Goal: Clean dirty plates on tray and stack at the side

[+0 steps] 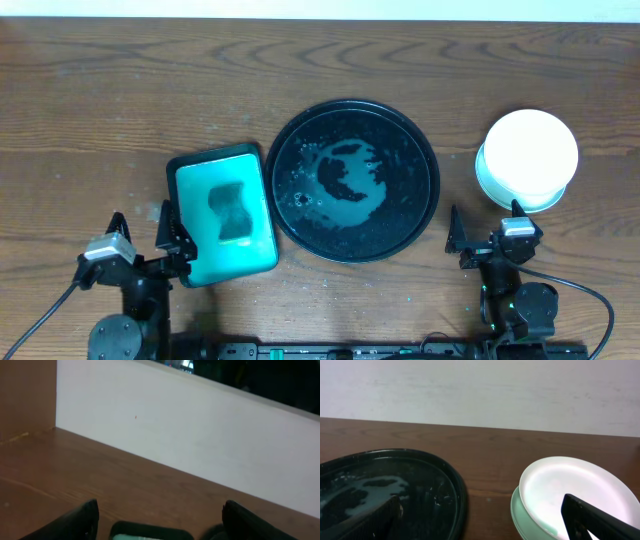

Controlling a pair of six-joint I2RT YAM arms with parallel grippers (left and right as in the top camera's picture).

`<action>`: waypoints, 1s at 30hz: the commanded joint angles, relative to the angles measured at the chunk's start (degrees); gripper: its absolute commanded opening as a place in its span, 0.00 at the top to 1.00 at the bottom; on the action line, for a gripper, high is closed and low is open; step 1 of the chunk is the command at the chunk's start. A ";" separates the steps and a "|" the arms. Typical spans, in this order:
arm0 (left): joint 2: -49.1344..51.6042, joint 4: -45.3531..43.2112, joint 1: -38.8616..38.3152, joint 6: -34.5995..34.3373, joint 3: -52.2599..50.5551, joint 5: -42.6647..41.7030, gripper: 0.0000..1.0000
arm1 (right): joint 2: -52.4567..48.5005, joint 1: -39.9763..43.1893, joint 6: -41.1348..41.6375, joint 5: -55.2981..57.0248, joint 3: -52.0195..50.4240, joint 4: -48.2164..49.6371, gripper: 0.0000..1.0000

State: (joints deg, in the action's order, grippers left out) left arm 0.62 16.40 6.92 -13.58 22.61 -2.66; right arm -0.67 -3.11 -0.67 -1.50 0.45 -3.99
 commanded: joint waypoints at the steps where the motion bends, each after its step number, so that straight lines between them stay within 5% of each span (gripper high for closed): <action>1: -0.50 -2.03 -1.60 1.55 -2.60 1.84 0.21 | 0.33 0.44 0.39 0.15 -0.13 -0.11 0.01; 13: -0.52 -14.82 -3.91 1.95 -14.36 1.97 0.21 | 0.33 0.44 0.39 0.15 -0.13 -0.11 0.01; 30: -0.52 -13.00 -3.89 1.95 -22.40 1.99 0.21 | 0.33 0.44 0.37 0.15 -0.13 -0.11 0.01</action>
State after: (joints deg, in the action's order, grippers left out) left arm 0.58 1.10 3.20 -12.99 1.67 -1.13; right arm -0.67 -3.11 -0.67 -1.50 0.45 -3.99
